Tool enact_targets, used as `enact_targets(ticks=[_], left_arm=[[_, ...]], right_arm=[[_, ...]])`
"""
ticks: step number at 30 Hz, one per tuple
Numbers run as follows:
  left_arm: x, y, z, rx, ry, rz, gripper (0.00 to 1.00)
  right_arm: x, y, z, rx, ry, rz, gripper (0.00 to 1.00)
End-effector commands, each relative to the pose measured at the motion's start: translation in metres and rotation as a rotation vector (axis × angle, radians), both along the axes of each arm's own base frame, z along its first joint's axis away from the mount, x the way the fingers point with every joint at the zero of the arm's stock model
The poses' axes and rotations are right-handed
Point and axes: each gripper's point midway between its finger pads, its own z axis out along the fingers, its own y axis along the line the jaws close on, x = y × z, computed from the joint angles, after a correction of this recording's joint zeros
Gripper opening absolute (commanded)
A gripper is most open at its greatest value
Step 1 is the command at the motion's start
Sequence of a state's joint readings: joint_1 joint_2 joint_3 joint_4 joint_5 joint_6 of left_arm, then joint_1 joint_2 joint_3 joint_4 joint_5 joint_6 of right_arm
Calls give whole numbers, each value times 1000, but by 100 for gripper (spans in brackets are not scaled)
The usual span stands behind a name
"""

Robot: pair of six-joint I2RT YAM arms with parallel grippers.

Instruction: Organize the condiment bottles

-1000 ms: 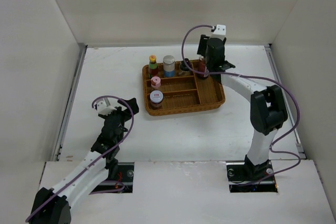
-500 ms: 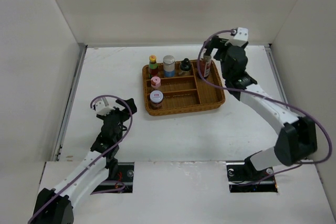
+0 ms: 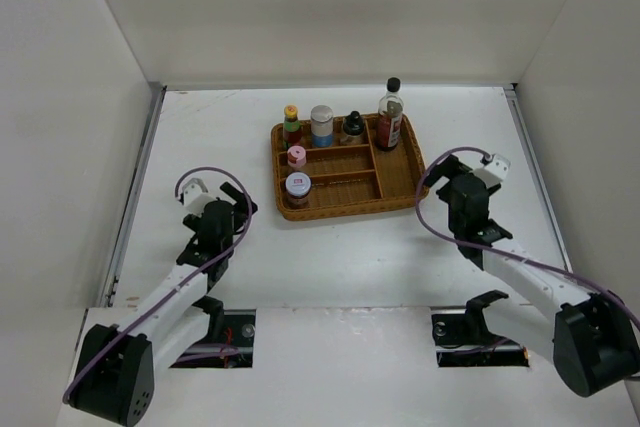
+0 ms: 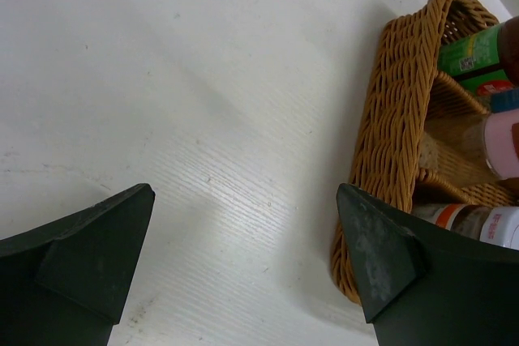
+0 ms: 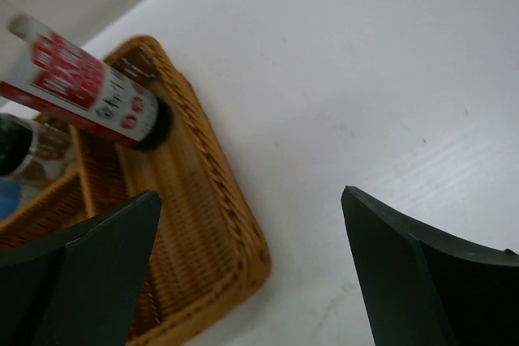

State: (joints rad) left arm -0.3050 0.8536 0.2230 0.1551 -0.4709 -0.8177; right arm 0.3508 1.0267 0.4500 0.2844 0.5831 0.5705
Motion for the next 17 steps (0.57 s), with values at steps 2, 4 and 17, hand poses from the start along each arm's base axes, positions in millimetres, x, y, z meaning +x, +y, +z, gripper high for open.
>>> enact_targets(ticks=[2, 4, 17], left_arm=[[8, 1, 20, -23, 3, 12, 100], [6, 2, 22, -22, 6, 14, 100], [12, 7, 35, -4, 12, 32, 100]], right_arm=[[-7, -11, 10, 148, -85, -66, 100], [-9, -11, 10, 184, -103, -66, 100], [-7, 2, -19, 245, -55, -59, 100]])
